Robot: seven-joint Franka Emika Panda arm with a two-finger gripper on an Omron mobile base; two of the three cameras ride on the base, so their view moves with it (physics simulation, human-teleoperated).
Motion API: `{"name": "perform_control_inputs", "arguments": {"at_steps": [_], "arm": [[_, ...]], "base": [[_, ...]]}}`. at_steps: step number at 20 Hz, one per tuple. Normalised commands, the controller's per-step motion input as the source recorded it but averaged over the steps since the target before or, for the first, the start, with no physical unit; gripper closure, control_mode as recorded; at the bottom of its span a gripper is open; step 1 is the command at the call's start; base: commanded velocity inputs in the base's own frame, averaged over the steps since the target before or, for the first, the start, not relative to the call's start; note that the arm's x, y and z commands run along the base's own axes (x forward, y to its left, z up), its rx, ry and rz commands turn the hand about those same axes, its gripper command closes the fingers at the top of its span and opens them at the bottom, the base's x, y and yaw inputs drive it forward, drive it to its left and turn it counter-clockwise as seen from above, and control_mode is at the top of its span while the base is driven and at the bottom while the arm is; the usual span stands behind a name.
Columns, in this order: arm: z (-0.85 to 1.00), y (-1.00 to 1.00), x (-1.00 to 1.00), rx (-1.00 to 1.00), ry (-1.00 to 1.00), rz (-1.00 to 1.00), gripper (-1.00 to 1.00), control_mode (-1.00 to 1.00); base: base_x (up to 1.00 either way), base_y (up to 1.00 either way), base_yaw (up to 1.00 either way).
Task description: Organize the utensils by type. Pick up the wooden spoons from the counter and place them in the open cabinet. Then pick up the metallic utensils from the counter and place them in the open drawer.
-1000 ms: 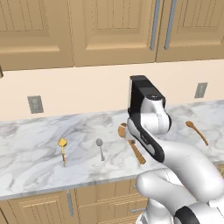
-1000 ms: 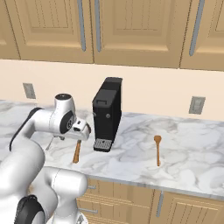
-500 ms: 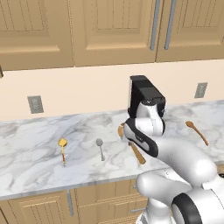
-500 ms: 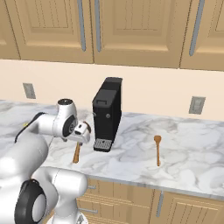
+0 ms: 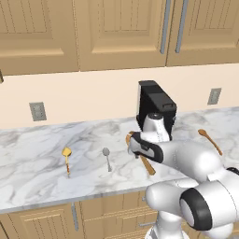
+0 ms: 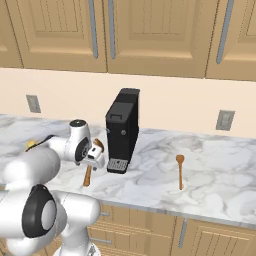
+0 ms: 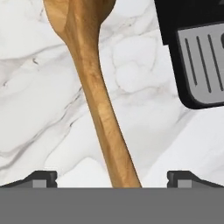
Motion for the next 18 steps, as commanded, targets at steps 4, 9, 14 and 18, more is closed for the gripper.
{"name": "perform_control_inputs", "arguments": {"at_steps": [4,9,14,18], "arm": [[-0.31,0.0,0.19,0.0,0.01,-0.02,-1.0,-1.0],[-0.28,0.0,0.16,0.0,0.03,-0.02,-1.0,-1.0],[-0.25,0.01,0.12,0.0,0.02,-0.01,-1.0,-1.0],[-0.23,0.02,0.07,0.0,0.02,0.0,-1.0,-1.0]], "base": [[0.0,0.0,0.0],[0.0,0.0,0.0],[0.0,0.0,0.0],[0.0,0.0,0.0]]}}
